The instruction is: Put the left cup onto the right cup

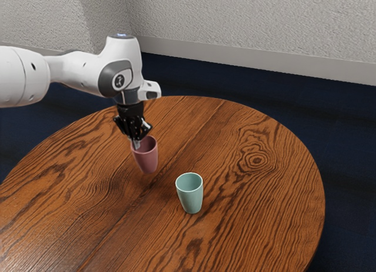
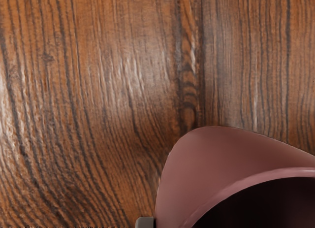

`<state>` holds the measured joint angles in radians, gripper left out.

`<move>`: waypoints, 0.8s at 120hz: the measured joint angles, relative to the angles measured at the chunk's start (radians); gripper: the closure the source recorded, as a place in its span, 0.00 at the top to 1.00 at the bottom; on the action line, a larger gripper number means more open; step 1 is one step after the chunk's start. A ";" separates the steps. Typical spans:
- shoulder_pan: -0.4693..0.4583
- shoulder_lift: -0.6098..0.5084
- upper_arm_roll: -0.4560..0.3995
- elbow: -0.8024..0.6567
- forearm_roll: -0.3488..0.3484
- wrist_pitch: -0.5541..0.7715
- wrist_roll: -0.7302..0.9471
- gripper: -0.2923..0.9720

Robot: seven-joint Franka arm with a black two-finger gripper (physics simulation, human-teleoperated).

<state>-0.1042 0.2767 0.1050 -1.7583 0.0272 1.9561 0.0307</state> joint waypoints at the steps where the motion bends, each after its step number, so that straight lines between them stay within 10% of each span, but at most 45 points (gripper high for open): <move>1: -0.001 -0.001 0.000 0.000 0.000 -0.001 0.000 0.15; 96: -0.060 -0.120 -0.007 -0.027 0.003 -0.082 0.003 0.15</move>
<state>-0.1647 0.1564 0.0980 -1.7857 0.0299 1.8743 0.0336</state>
